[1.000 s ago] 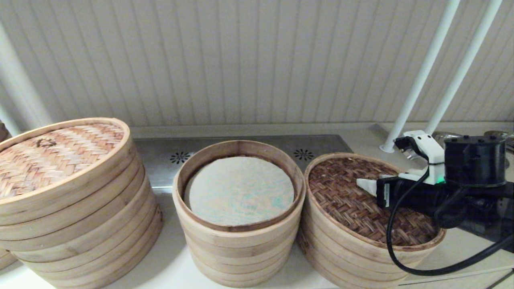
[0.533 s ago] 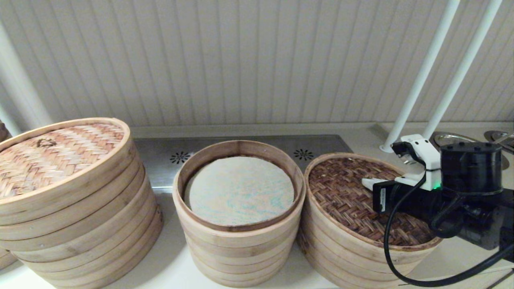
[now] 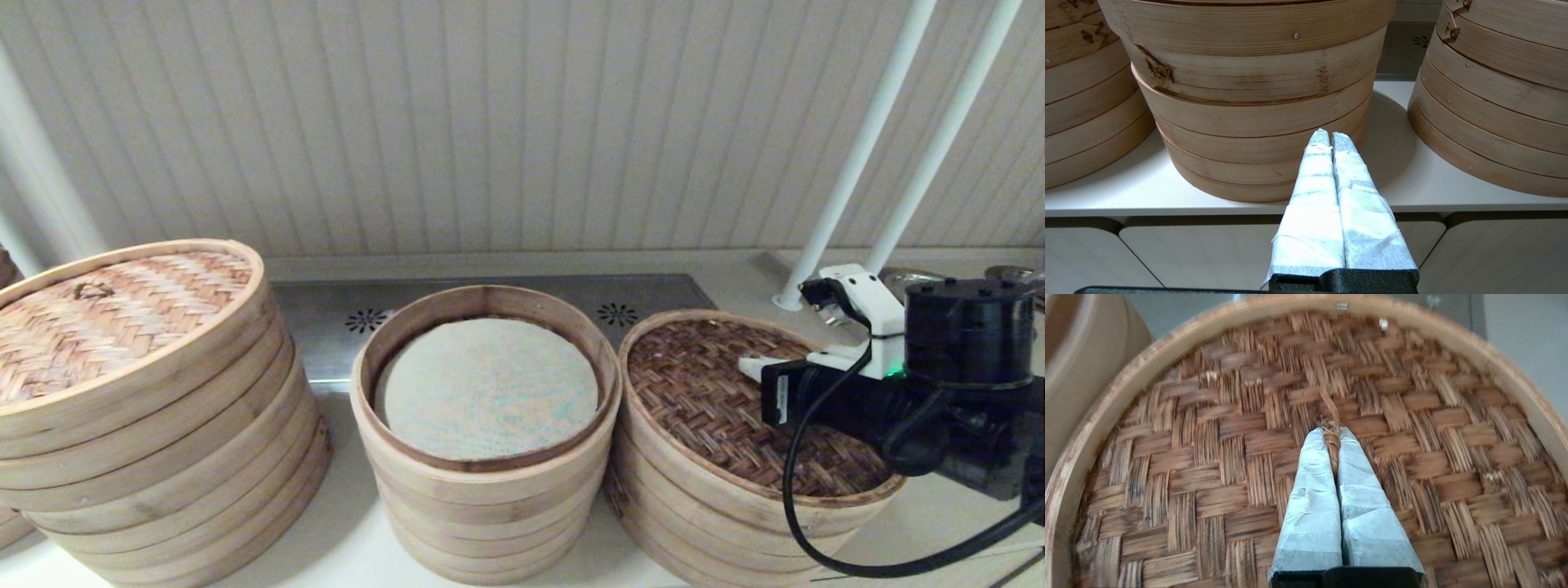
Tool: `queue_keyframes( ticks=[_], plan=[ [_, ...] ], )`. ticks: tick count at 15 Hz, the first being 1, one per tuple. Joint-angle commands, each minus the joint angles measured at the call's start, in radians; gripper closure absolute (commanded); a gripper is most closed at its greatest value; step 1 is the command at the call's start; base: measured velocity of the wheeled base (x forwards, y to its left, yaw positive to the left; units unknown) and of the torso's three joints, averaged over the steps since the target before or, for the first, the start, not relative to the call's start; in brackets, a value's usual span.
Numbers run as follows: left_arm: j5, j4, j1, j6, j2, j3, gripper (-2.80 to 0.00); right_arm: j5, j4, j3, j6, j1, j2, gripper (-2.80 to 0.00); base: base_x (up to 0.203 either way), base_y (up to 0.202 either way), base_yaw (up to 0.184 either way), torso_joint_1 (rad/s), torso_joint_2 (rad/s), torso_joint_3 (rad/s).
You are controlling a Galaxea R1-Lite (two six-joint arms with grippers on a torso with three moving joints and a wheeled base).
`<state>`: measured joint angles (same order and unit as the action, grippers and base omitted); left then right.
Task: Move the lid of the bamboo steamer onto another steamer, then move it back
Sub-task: Pick up the steamer, then put the steamer
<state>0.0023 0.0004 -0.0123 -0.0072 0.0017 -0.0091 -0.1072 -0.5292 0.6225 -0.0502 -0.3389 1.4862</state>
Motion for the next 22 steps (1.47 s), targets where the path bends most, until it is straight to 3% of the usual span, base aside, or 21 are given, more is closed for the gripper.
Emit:
queue_keyframes(
  ticks=[1, 12, 18, 22],
  plan=[
    [0.001, 0.000, 0.000, -0.001, 0.000, 0.000, 0.00, -0.002, -0.009, 0.006, 0.001, 0.000, -0.023, 0.00, 0.000, 0.000, 0.000, 0.000, 0.00, 0.000],
    [0.001, 0.000, 0.000, -0.002, 0.000, 0.000, 0.00, -0.026, 0.049, 0.047, 0.007, 0.010, -0.139, 0.00, 0.000, 0.000, 0.000, 0.000, 0.00, 0.000],
    [0.001, 0.000, 0.000, 0.000, 0.000, 0.000, 0.00, -0.025, 0.247, 0.207, 0.007, 0.009, -0.212, 0.00, 0.000, 0.000, 0.000, 0.000, 0.00, 0.000],
    [0.001, 0.000, 0.000, 0.000, 0.000, 0.000, 0.00, -0.025, 0.307, 0.307, 0.006, 0.003, -0.200, 0.00, 0.000, 0.000, 0.000, 0.000, 0.00, 0.000]
  ],
)
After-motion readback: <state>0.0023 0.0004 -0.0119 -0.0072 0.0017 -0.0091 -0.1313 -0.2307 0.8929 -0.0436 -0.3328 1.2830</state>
